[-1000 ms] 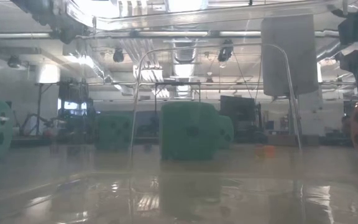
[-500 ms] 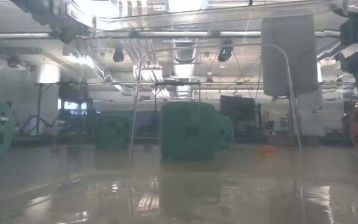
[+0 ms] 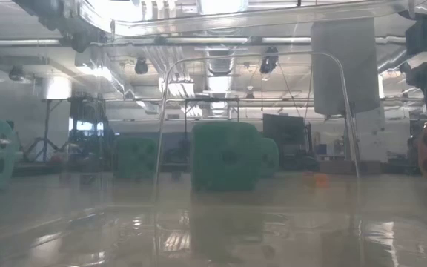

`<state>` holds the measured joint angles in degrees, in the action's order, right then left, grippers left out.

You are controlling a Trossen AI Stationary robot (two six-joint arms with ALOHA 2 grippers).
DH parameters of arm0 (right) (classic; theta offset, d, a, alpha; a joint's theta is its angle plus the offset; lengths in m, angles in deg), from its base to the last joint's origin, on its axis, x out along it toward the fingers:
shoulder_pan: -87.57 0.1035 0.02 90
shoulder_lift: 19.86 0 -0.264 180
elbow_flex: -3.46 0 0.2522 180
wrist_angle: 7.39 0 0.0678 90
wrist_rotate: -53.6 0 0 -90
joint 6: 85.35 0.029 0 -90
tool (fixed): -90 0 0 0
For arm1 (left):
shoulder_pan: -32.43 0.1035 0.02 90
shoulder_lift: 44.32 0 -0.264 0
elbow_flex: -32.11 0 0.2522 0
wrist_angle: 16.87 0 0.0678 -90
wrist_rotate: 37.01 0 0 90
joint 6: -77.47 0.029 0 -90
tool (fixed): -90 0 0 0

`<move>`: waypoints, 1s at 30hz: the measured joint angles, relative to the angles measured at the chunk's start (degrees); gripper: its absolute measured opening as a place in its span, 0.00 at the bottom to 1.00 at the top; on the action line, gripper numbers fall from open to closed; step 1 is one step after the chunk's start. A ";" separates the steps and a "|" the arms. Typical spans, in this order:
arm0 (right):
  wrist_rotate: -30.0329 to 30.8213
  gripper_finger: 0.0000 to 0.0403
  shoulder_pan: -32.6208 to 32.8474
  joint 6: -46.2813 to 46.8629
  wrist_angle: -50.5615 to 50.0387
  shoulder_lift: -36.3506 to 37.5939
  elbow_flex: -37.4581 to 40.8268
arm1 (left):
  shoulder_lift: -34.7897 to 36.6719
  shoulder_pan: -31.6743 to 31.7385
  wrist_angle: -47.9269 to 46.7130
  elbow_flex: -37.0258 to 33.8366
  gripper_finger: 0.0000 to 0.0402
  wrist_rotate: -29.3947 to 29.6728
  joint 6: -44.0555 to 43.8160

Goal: Pick & Place Dice
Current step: Put the large orange dice into the transparent bin

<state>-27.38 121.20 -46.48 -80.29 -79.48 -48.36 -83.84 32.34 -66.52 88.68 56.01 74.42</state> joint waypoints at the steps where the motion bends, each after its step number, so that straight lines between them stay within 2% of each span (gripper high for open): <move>1: 0.00 0.95 0.00 0.01 0.01 0.00 0.00 | -0.01 0.02 0.01 0.00 0.09 0.02 0.00; 30: 0.02 0.95 0.00 0.53 1.76 -0.02 1.05 | -0.01 0.01 0.01 0.00 0.09 0.00 -0.01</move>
<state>-27.36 121.20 -45.95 -78.54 -79.50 -47.31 -83.85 32.34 -66.51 88.68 56.01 74.41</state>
